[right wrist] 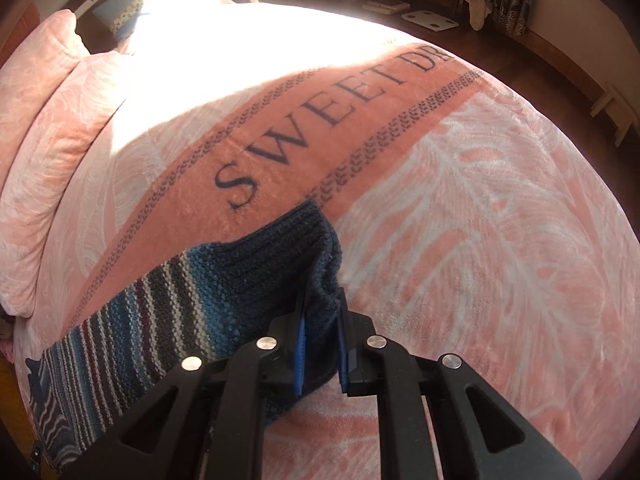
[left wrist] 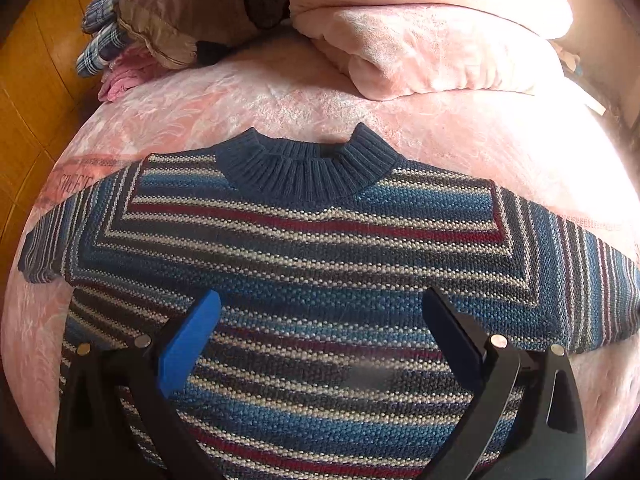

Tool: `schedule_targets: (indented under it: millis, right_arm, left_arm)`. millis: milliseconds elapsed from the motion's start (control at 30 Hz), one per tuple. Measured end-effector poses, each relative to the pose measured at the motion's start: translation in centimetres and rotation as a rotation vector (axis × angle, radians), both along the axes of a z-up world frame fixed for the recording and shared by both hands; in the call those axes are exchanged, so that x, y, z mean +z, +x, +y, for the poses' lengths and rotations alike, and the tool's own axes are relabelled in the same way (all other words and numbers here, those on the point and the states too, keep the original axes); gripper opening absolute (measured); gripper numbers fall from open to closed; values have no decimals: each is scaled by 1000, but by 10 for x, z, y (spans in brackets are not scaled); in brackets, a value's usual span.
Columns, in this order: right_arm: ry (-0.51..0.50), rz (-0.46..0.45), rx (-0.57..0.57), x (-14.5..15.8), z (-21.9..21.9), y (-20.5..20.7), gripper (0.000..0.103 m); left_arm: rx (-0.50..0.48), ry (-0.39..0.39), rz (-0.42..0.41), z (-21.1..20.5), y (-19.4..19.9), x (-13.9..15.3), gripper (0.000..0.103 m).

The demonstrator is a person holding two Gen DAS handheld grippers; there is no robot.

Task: Fold small clothes
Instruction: 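Fold the sleeve with the right tool across the sweater body and release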

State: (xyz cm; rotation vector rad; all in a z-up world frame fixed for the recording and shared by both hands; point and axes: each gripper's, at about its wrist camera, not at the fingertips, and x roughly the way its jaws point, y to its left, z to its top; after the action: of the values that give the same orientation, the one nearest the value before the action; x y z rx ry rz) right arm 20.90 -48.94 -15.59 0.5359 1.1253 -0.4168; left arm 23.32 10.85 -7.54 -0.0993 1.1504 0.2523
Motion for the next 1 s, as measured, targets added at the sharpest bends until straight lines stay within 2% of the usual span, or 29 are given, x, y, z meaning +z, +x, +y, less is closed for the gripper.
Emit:
schedule_targets:
  millis: [100, 200, 433, 633, 833, 900, 933, 967, 1000]
  right_arm:
    - [-21, -43, 36, 19, 12, 4, 12]
    - [28, -107, 128, 39, 37, 12, 12]
    - [118, -167, 424, 68, 156, 39, 12]
    - [101, -129, 630, 54, 258, 43, 12]
    - [113, -70, 732, 21, 305, 41, 14]
    - [138, -49, 764, 10, 315, 40, 21]
    - [161, -36, 789, 6, 320, 38, 28]
    - [202, -26, 817, 3, 323, 36, 36]
    - [271, -29, 840, 4, 323, 36, 38]
  left_arm:
    - [16, -3, 5, 12, 2, -1, 100]
    - [29, -10, 8, 23, 3, -3, 100]
    - [39, -47, 17, 32, -1, -7, 100]
    - [28, -62, 31, 36, -3, -9, 100]
    - [25, -75, 45, 34, -3, -11, 100]
    - [24, -81, 48, 30, -2, -10, 100]
    - [23, -87, 51, 27, -2, -10, 100]
    - [21, -99, 56, 24, -2, -10, 100]
    - [17, -113, 61, 20, -1, -9, 100]
